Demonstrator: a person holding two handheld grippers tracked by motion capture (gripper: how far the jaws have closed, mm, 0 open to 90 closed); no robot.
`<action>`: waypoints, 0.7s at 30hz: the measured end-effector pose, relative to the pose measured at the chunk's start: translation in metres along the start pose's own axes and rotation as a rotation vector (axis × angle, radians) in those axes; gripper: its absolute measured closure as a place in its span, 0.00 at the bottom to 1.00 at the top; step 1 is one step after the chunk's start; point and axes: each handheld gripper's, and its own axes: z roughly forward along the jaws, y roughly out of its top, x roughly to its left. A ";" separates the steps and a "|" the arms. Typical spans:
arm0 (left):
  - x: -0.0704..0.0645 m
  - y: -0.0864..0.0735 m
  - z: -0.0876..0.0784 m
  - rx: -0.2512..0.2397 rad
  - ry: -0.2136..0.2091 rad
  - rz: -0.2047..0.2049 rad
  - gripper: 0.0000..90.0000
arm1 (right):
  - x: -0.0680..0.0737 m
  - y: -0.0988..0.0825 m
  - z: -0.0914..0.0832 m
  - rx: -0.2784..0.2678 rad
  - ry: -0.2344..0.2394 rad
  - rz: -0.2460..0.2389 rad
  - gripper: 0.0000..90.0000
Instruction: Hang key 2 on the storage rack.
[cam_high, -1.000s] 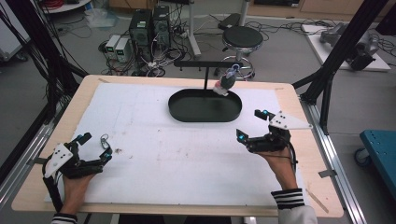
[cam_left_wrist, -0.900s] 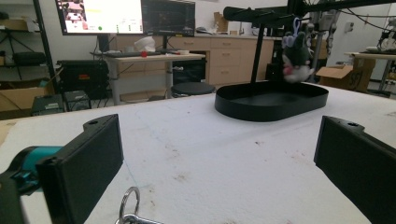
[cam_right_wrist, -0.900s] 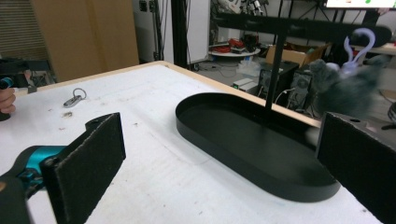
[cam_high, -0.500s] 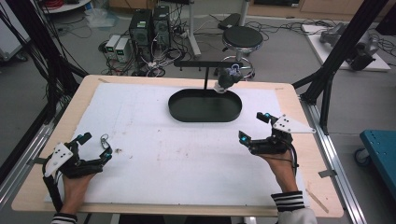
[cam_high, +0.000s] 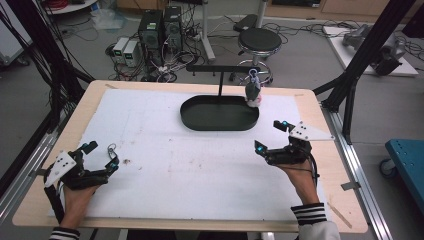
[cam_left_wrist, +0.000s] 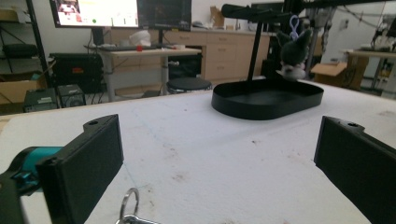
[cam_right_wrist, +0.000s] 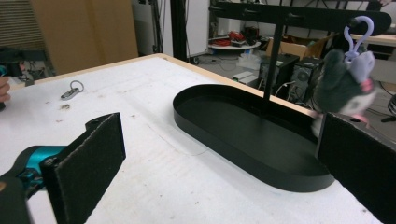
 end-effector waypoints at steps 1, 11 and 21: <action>0.003 0.009 0.001 0.023 -0.021 0.004 0.02 | 0.000 0.001 0.000 0.001 0.011 -0.002 0.01; 0.026 0.045 0.007 0.204 -0.074 0.096 0.02 | -0.005 0.005 -0.003 -0.008 0.027 -0.003 0.01; 0.058 0.063 0.017 0.399 -0.110 0.112 0.02 | -0.007 0.009 -0.004 -0.008 0.040 -0.013 0.01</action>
